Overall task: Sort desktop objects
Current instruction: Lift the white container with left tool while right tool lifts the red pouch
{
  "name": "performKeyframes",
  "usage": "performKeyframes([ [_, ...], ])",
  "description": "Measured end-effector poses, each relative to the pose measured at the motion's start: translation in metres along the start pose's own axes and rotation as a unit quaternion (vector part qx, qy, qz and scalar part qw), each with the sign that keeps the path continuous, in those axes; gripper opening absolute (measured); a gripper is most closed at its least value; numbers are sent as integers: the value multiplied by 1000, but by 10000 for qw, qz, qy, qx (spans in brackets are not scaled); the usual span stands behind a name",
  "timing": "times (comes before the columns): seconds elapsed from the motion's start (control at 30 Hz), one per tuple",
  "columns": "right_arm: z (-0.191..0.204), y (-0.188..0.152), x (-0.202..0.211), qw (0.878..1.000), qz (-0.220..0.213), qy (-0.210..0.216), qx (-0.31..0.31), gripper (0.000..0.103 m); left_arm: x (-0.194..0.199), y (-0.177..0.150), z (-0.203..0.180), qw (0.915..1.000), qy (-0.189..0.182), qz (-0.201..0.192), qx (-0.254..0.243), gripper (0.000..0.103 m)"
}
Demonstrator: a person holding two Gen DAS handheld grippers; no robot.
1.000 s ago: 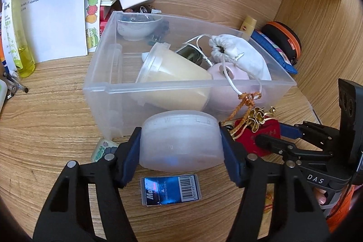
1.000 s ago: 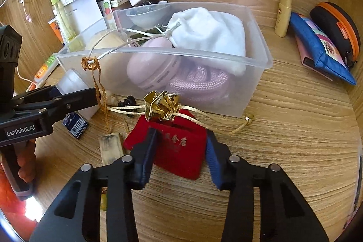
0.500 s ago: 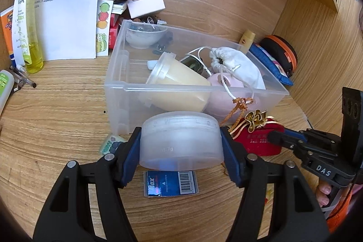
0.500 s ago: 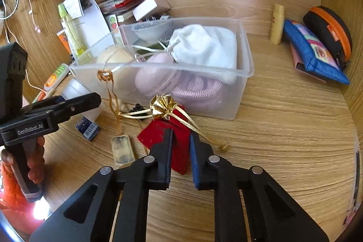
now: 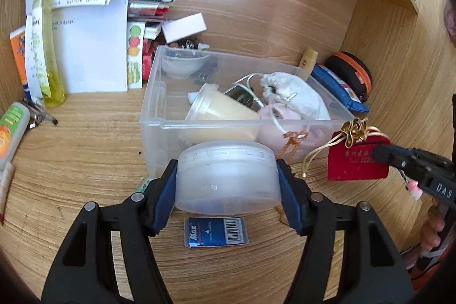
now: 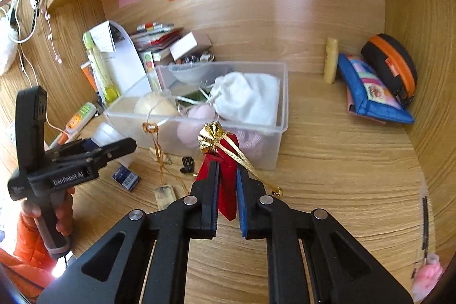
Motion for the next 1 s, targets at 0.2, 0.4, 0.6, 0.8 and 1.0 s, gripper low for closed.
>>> performKeyframes([
  [0.2,-3,11,15,9997,-231,-99,33,10,16,12,-7,9996,-118,-269,-36,65],
  [0.4,-3,26,30,9983,-546,-145,146,10,29,27,-7,9985,-221,-497,48,65],
  [0.6,3,40,34,9966,-739,-175,323,10,35,36,-5,9976,-245,-645,96,65],
  [0.8,5,46,25,9967,-641,-235,445,10,34,38,-7,9974,-258,-663,67,65],
  [1.0,-11,20,-2,9970,-51,-686,359,79,29,34,-10,9979,-283,-579,29,65],
])
Point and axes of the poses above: each gripper's, at about its wrist camera, not at the fingertips, and x roughly against the way its jaws point, z to its left, y to its top, the point moved 4 cm from there along -x, roughly the way its jaws point, and after that the axes turned 2 degrees about x, right-handed, at the moved point
